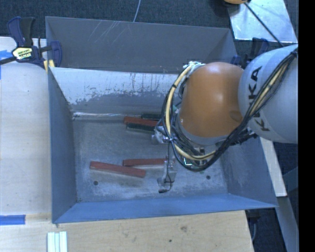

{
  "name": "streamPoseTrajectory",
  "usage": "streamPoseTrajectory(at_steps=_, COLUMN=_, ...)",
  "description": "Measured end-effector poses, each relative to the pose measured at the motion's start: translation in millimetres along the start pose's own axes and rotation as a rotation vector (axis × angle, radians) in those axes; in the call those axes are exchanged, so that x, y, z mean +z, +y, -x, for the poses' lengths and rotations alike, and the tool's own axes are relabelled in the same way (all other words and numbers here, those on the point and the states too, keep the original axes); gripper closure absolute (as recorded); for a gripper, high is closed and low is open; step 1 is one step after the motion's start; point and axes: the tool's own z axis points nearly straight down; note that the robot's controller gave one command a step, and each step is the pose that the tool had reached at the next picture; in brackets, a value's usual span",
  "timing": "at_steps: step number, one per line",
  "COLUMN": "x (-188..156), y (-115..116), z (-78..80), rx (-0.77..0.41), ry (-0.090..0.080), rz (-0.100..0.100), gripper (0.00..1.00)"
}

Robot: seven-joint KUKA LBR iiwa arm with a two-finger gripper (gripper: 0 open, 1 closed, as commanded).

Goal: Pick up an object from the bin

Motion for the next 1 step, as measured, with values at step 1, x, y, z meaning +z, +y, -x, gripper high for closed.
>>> streamPoseTrajectory(at_steps=1, x=-3.7, y=-0.1, z=1.8, rx=0.002, ry=-0.008, rz=0.001, gripper=0.0)
